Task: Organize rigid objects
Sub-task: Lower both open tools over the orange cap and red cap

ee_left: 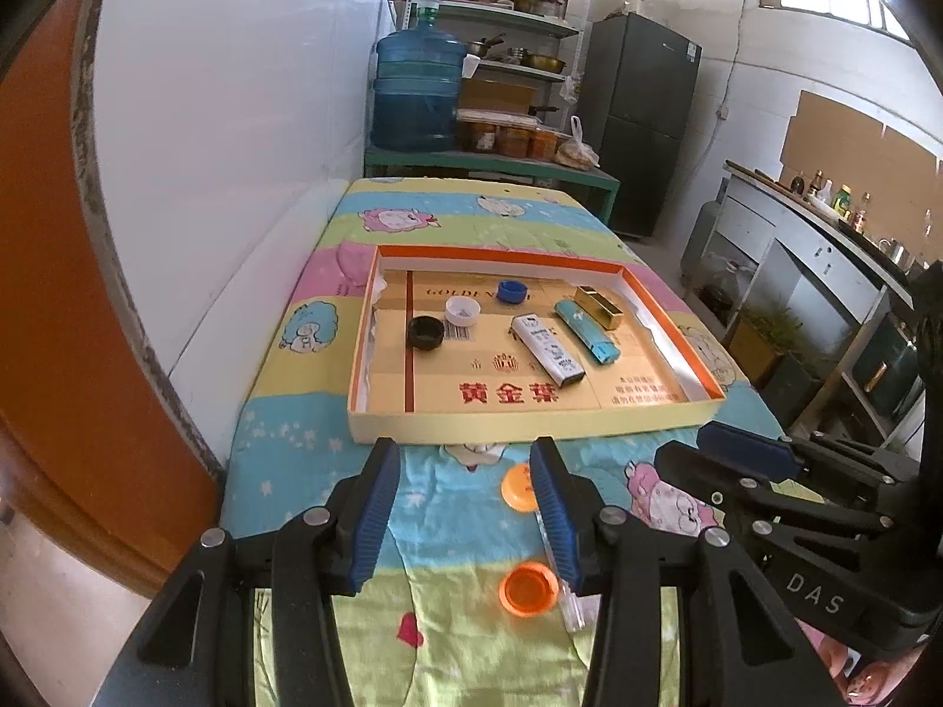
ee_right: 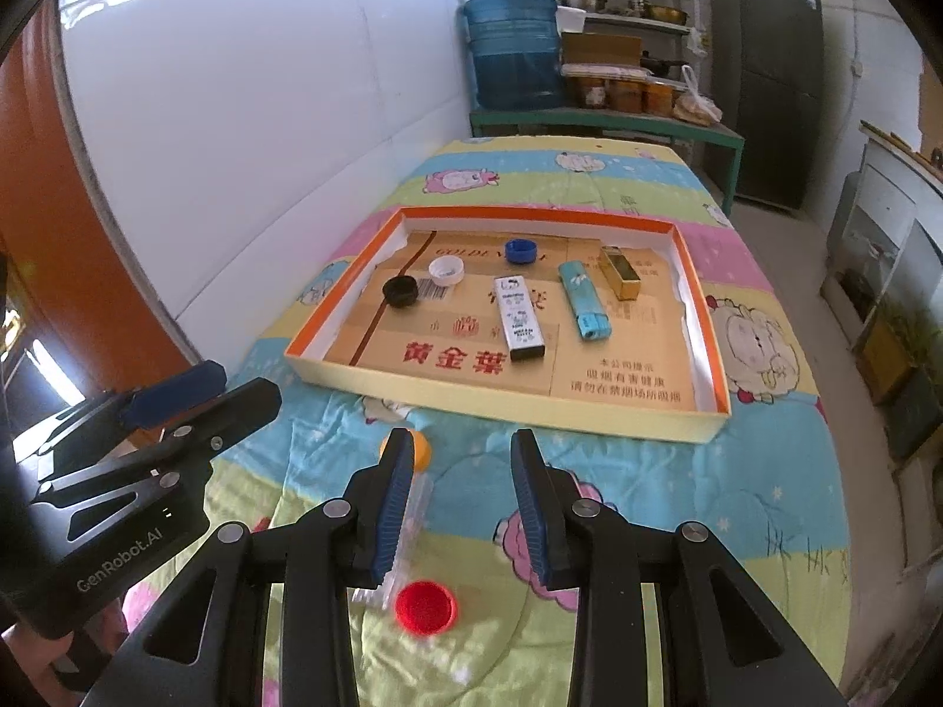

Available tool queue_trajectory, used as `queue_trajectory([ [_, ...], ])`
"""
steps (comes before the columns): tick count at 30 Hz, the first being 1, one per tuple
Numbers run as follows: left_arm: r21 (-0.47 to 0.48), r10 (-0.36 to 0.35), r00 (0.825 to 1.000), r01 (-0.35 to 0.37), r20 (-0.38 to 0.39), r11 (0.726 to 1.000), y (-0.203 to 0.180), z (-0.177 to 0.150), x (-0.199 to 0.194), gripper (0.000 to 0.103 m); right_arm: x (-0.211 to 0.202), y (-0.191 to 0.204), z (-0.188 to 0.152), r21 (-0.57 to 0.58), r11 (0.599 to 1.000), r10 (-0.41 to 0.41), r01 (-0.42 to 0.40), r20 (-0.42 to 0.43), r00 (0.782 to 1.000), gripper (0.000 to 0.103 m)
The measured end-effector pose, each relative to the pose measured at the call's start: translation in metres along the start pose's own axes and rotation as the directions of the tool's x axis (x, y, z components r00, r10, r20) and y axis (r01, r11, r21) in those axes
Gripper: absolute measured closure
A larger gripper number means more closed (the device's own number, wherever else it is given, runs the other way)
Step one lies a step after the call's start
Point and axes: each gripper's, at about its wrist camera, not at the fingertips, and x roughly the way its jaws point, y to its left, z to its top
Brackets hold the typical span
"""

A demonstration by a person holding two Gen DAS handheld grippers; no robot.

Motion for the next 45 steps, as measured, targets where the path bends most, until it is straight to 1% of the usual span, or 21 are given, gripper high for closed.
queue_trajectory([
  [12, -0.004, -0.014, 1.000, 0.014, 0.006, 1.000, 0.000, -0.026, -0.017, 0.057, -0.012, 0.009, -0.026, -0.007, 1.000, 0.001, -0.001, 0.000, 1.000, 0.068],
  [21, 0.017, 0.019, 1.000, -0.020, 0.020, 1.000, -0.005, -0.043, -0.024, 0.057, -0.014, 0.013, -0.050, -0.003, 1.000, 0.000, 0.000, 0.012, 1.000, 0.068],
  [27, 0.024, 0.026, 0.999, -0.027, 0.022, 0.999, -0.009, -0.049, -0.023, 0.057, -0.014, 0.013, -0.062, -0.002, 1.000, 0.006, -0.006, 0.017, 1.000, 0.068],
  [39, 0.020, 0.028, 0.999, -0.028, 0.023, 0.999, -0.012, -0.059, -0.020, 0.057, 0.001, 0.009, -0.084, -0.011, 1.000, 0.009, -0.009, -0.026, 1.000, 0.068],
  [45, 0.015, 0.032, 0.999, -0.032, -0.001, 0.999, -0.010, -0.065, -0.011, 0.057, 0.012, 0.007, -0.094, -0.036, 0.999, -0.014, 0.012, -0.047, 0.999, 0.068],
])
